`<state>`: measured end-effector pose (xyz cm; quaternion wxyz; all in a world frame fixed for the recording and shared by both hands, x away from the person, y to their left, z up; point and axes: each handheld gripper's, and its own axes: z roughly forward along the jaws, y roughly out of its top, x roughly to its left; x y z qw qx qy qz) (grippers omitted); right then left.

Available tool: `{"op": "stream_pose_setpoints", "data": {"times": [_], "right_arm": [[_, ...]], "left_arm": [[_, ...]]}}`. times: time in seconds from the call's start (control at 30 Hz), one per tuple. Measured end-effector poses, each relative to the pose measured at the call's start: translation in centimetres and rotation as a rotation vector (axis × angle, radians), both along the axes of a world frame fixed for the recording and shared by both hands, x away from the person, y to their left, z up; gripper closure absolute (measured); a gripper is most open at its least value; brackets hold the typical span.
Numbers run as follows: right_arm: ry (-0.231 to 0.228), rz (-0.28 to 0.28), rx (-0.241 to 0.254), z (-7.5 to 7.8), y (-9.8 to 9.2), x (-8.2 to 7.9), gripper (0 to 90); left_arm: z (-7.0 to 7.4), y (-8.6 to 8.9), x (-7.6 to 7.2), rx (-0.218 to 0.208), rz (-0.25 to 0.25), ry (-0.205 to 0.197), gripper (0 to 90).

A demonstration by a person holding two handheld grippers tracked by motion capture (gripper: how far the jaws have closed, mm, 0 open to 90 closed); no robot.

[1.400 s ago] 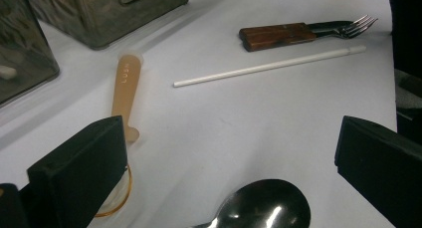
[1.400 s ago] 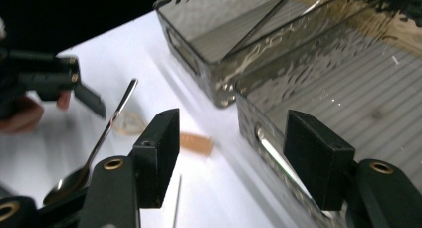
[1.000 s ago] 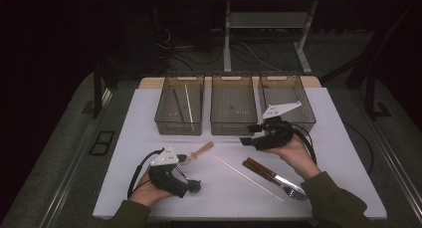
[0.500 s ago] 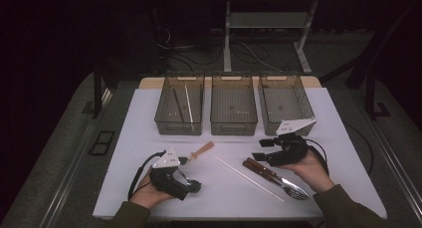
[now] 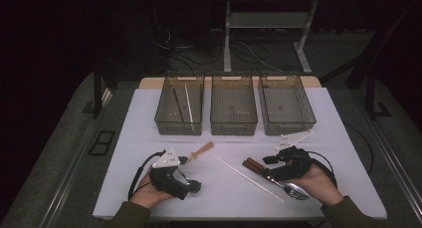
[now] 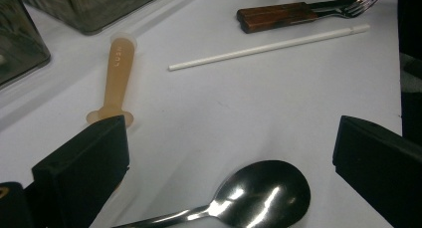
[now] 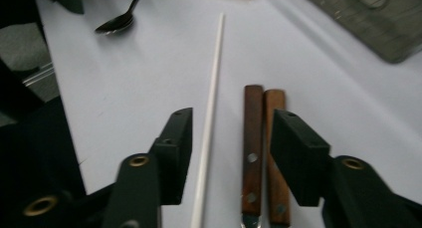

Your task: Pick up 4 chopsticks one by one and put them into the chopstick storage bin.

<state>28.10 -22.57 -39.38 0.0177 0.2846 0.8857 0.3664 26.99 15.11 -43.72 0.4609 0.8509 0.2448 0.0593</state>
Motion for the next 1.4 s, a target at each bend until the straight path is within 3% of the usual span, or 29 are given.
{"op": "stream_pose_setpoints", "data": {"times": [0.4, 0.63, 0.93, 1.4], "right_arm": [[0.044, 0.068, -0.155, -2.0, 1.8, -0.9, 73.9], [0.053, 0.092, -0.210, -2.8, 2.8, -1.1, 76.8], [0.018, 0.096, -0.293, -3.5, 3.9, -1.3, 79.9], [0.066, 0.086, -0.385, -3.0, 4.9, -0.9, 83.7]], "left_arm": [[0.0, 0.0, 0.0, 0.004, -0.004, 0.000, 0.5], [-0.1, -0.1, 0.0, 0.008, -0.004, 0.002, 0.7], [-0.1, -0.1, 0.0, 0.009, -0.007, 0.004, 0.7], [-0.1, -0.1, 0.0, 0.006, -0.006, 0.006, 0.7]]}}
